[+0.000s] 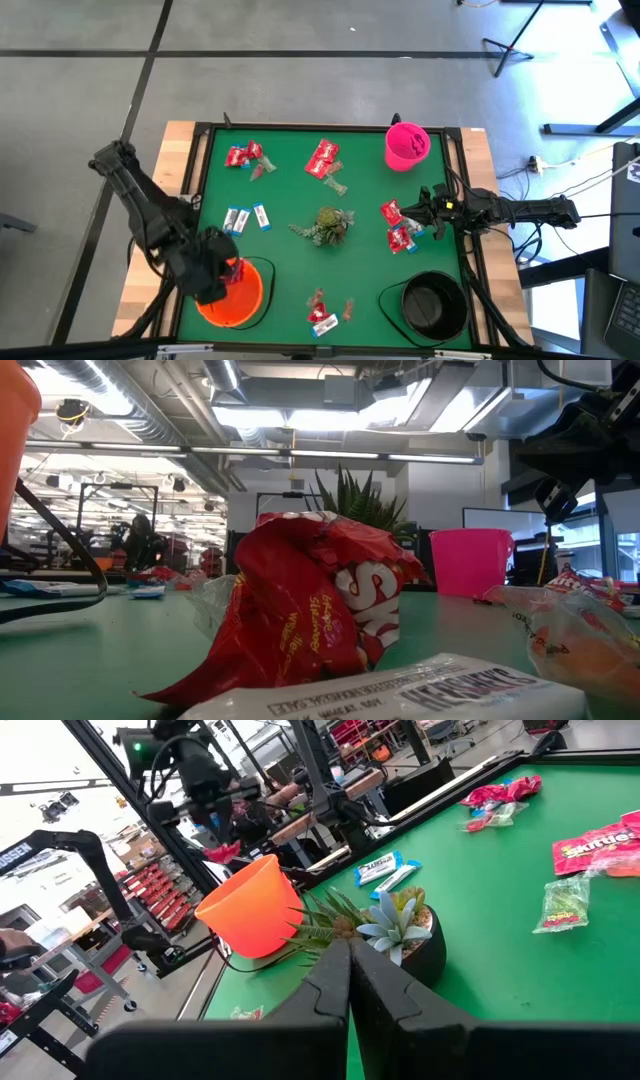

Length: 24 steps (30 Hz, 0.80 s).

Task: Sort candy
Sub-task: Put the red candy into the orange bucket, then put the green gummy into the pink bucket

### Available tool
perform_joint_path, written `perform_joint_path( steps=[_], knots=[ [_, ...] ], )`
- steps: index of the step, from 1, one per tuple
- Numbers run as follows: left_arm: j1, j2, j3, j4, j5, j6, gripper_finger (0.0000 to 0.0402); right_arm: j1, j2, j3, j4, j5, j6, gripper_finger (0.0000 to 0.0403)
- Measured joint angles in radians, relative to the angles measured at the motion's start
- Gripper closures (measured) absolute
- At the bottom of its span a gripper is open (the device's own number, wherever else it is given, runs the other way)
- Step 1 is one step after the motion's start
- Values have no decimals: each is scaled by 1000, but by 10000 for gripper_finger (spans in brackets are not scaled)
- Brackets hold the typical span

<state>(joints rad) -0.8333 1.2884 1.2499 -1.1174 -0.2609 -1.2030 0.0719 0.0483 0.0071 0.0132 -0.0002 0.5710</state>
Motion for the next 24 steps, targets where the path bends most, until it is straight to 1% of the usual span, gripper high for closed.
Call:
perform_joint_path(
  steps=[4,11,13,16,24],
  knots=[
    [-33,34,0,0,0,-45,401,0,0,0,0,0,0,395],
    [-40,61,0,0,-9,-18,401,0,0,0,0,0,0,395],
    [-40,61,0,0,-10,-9,396,0,0,0,0,0,0,395],
    [-40,61,0,-7,-11,32,373,0,0,0,0,0,0,395],
    [-40,61,0,-57,-6,34,288,0,0,0,0,0,0,395]
  ],
)
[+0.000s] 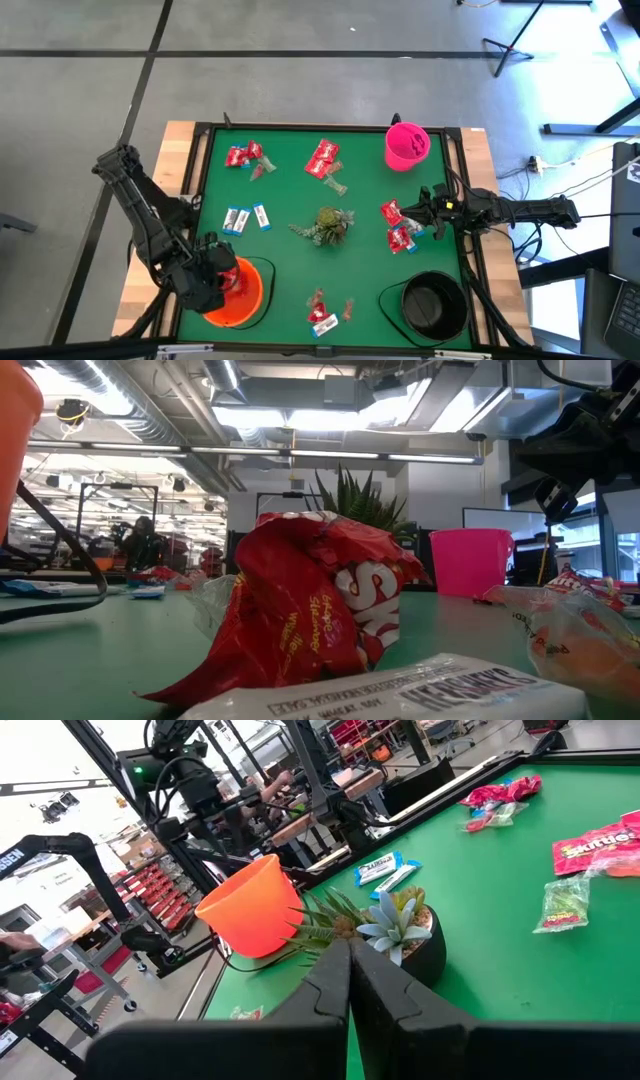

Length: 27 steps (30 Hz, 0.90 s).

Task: Sort candy
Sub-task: Put the green gummy into the pink bucket

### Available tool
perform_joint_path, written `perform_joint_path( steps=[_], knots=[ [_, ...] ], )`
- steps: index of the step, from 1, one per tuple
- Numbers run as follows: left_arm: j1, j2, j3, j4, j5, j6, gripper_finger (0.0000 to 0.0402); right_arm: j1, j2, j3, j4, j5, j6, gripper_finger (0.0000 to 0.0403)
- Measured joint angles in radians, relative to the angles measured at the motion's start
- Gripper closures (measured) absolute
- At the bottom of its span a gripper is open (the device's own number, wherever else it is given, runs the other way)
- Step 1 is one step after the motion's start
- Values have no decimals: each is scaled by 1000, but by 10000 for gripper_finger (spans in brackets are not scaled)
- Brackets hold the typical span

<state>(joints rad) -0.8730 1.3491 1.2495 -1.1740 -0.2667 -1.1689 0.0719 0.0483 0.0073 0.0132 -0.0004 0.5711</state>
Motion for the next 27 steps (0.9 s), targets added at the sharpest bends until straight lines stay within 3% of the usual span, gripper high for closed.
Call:
perform_joint_path(
  steps=[5,12,20,27],
  knots=[
    [1,-1,0,-40,-11,21,258,0,0,0,0,0,0,395],
    [46,-9,0,-71,-86,108,253,0,0,-1,20,54,1,395],
    [90,-9,0,-78,-169,190,252,0,0,-1,206,151,-1,395],
    [129,-9,0,-87,-256,267,252,0,0,85,271,165,-229,395]
  ],
)
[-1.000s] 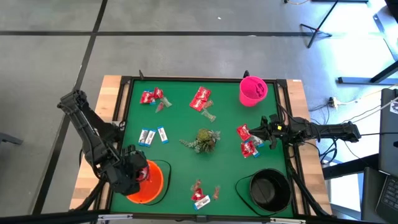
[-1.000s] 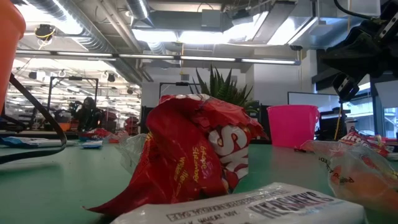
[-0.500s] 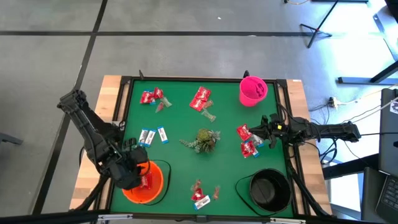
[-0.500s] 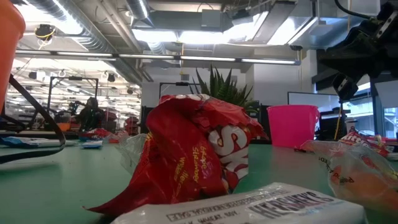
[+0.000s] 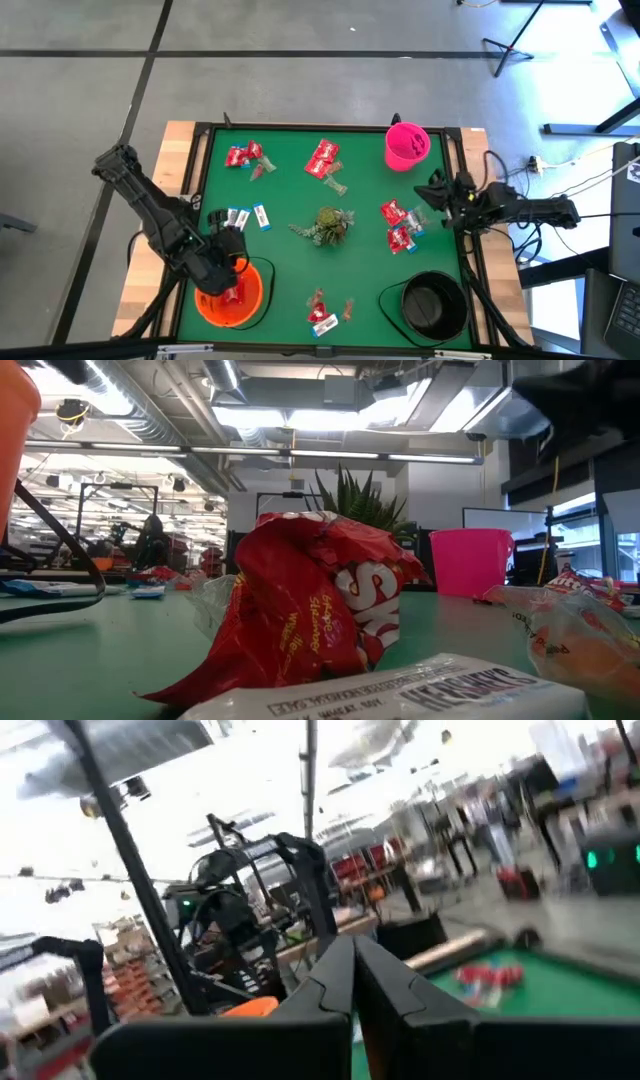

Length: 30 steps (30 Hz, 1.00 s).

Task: Sort candy
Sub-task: Put the green gummy into the pink bucket

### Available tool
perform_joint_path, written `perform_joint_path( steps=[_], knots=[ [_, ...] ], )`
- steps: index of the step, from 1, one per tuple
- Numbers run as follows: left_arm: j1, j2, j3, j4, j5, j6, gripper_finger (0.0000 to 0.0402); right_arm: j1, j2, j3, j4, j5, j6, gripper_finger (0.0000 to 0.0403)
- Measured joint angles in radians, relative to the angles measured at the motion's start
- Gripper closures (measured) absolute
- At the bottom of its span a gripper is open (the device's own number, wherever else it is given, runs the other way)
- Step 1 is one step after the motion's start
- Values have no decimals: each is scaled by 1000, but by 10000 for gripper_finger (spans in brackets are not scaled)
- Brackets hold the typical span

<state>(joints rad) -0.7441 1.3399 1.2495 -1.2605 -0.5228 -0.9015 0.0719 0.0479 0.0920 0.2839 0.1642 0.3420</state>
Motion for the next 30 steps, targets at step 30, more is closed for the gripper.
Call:
perform_joint_path(
  steps=[30],
  knots=[
    [160,-237,-197,619,-230,627,253,0,495,620,-749,168,-215,384]
  ],
)
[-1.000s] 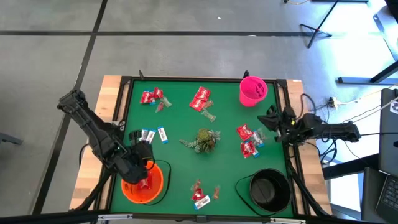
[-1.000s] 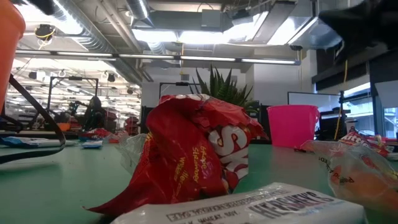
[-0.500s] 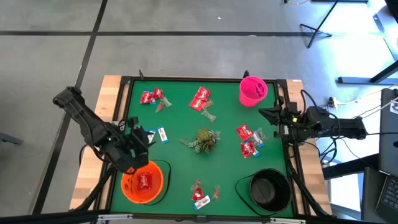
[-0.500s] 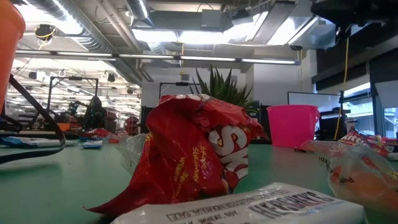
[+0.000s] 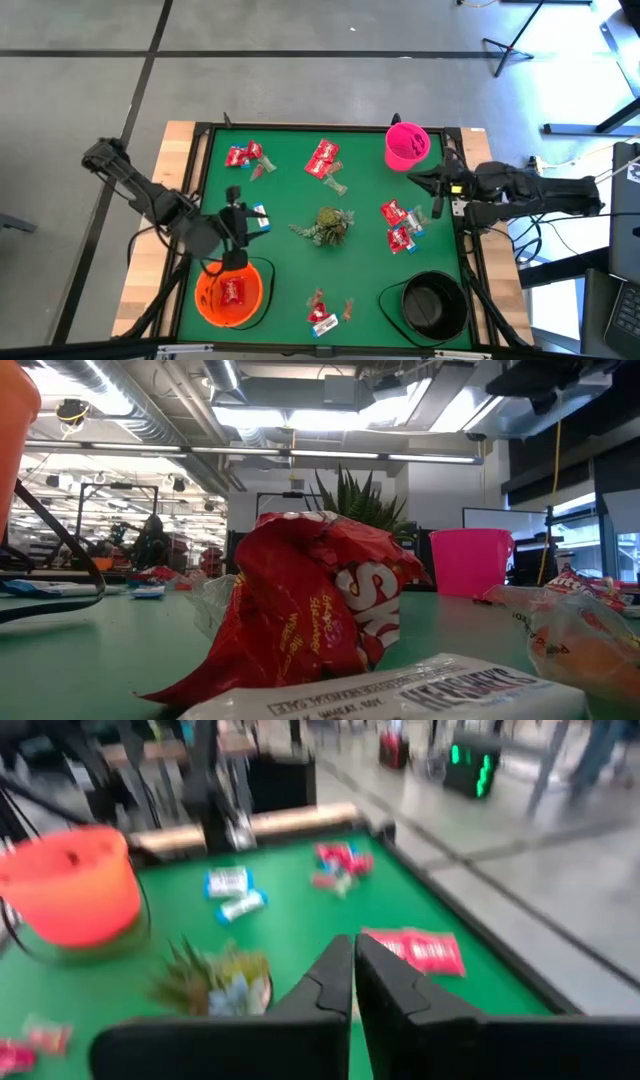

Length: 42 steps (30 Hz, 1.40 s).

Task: Sort candy
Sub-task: Put the green gummy into the pink bucket

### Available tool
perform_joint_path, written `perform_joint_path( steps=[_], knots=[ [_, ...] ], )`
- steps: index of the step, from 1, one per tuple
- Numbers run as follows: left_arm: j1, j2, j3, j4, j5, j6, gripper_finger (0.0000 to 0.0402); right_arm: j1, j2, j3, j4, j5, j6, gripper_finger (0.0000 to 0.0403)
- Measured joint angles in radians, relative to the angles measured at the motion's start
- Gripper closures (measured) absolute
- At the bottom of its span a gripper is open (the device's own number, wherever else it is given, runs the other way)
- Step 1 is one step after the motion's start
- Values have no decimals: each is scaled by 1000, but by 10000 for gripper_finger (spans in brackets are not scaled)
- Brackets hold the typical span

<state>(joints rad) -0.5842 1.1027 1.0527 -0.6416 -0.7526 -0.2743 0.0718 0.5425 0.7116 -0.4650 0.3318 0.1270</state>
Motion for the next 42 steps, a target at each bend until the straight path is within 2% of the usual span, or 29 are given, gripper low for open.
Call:
perform_joint_path(
  steps=[3,6,10,13,18,24,36,39,42],
  knots=[
    [52,-38,-63,98,25,55,253,0,39,66,-159,24,57,362],
    [107,-90,-129,215,92,118,253,0,64,104,-280,25,124,333],
    [180,-156,-218,393,202,204,253,0,77,113,-398,24,239,295],
    [235,-187,-261,480,246,250,253,0,88,113,-492,24,353,275],
    [310,-193,-294,536,273,297,253,0,114,113,-636,24,553,265],
    [378,-187,-298,596,406,336,253,0,190,113,-747,13,688,265],
    [416,-187,-298,608,455,333,253,0,510,112,-805,16,733,265],
    [407,-187,-298,606,490,316,253,0,540,95,-792,19,733,265],
    [395,-187,-298,605,509,309,253,0,530,40,-704,1,740,265]
  ],
)
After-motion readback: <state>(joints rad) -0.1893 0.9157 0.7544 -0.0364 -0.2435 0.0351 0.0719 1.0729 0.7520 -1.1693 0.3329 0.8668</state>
